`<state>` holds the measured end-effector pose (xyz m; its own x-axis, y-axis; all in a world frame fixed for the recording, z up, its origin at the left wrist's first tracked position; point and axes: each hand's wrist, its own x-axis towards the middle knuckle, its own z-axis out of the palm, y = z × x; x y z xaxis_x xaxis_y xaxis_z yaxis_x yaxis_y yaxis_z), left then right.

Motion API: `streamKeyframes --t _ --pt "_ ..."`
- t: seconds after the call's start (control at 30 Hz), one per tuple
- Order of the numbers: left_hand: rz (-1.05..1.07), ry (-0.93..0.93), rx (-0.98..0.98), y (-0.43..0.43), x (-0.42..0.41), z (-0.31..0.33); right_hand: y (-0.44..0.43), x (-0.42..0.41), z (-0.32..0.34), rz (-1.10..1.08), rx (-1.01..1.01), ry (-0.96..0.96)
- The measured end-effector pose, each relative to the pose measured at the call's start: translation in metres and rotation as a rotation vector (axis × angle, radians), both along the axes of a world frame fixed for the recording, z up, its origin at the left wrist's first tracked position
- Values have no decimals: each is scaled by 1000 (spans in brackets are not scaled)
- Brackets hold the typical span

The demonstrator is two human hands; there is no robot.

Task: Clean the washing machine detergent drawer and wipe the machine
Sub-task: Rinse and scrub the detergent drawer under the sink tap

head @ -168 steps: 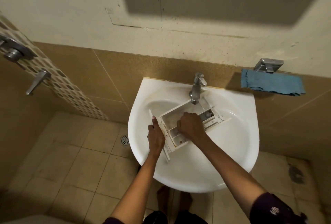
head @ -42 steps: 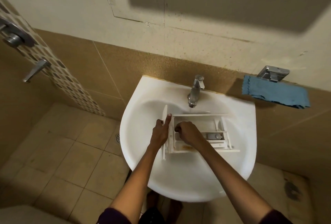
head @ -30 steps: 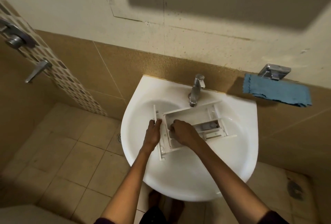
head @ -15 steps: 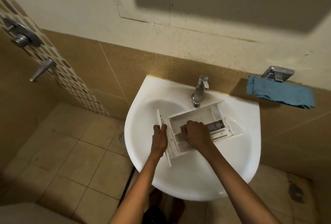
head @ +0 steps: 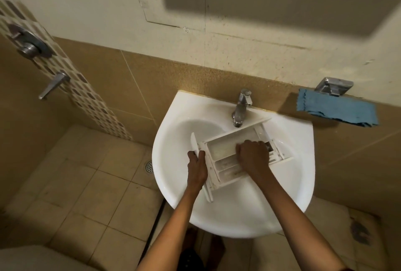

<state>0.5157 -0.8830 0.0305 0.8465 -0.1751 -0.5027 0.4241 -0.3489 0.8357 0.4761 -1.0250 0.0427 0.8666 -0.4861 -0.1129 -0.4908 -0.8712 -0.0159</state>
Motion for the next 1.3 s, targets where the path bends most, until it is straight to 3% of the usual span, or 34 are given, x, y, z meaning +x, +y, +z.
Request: streamKeyframes --t 0.07,0.27,0.47,0.6,0.7,0.8,0.9,1.03,1.3 --pt "3 -1 1 0 -1 0 0 5 -1 1 -59 31" --pt "17 -1 18 -3 -3 1 35 2 -14 344 210 17" --pt "23 -18 -7 -1 -5 0 -1 14 6 27 87 45" --pt "26 15 26 0 1 3 20 12 -5 221 219 55" --pt "25 36 40 2 4 6 25 4 -13 330 193 28" --pt "34 43 39 4 4 7 10 4 -13 128 95 -5" --pt "55 69 35 5 5 9 -6 8 -10 -25 120 71" --pt "75 83 46 8 5 10 -8 15 -15 71 108 -79" --pt "138 123 83 13 10 17 -1 24 -13 73 183 -101"
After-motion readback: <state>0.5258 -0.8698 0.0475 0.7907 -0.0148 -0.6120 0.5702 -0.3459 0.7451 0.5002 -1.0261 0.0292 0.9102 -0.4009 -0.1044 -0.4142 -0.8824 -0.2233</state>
